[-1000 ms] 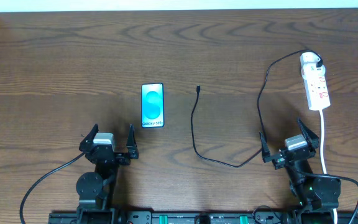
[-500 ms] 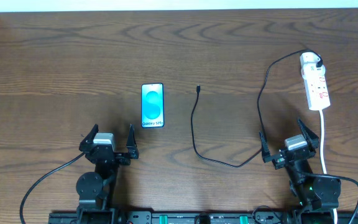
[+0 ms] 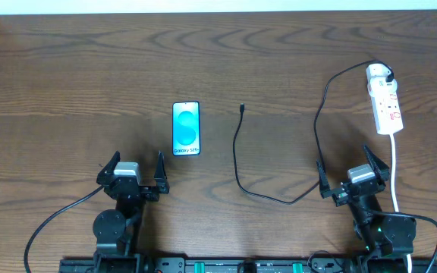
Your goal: Plug charger to phone and switch on socket
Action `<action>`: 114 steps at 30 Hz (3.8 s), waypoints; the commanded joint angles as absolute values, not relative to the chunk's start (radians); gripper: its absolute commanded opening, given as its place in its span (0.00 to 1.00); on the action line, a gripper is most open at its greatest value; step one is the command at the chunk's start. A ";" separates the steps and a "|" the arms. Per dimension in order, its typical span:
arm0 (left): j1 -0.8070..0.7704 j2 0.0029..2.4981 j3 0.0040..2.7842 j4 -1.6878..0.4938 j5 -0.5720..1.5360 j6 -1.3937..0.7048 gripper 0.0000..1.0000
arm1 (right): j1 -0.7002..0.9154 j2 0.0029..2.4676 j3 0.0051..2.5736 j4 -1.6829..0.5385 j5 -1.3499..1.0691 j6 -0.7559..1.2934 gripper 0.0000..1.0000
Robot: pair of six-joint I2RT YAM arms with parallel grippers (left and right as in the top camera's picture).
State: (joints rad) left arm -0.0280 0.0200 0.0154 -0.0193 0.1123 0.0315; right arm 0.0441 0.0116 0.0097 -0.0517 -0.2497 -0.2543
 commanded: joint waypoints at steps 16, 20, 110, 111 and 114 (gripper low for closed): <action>-0.031 0.024 0.004 -0.062 0.119 0.049 0.98 | 0.054 0.006 0.006 -0.052 -0.253 -0.248 0.99; -0.031 0.024 0.004 -0.062 0.119 0.049 0.98 | 0.054 0.006 0.006 -0.052 -0.253 -0.247 0.99; -0.123 1.747 1.544 -0.844 0.243 -0.079 0.98 | 0.054 0.006 0.006 -0.052 -0.253 -0.247 0.99; -0.129 1.764 1.544 -0.845 0.243 -0.059 0.98 | 0.054 0.006 0.006 -0.052 -0.253 -0.248 0.99; -0.152 1.831 1.542 -0.877 0.243 0.025 0.98 | 0.054 0.006 0.006 -0.052 -0.253 -0.247 0.99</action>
State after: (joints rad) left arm -0.1295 1.7737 1.5249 -0.8425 0.2348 -0.0837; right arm 0.0441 0.0120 0.0097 -0.0517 -0.2501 -0.2543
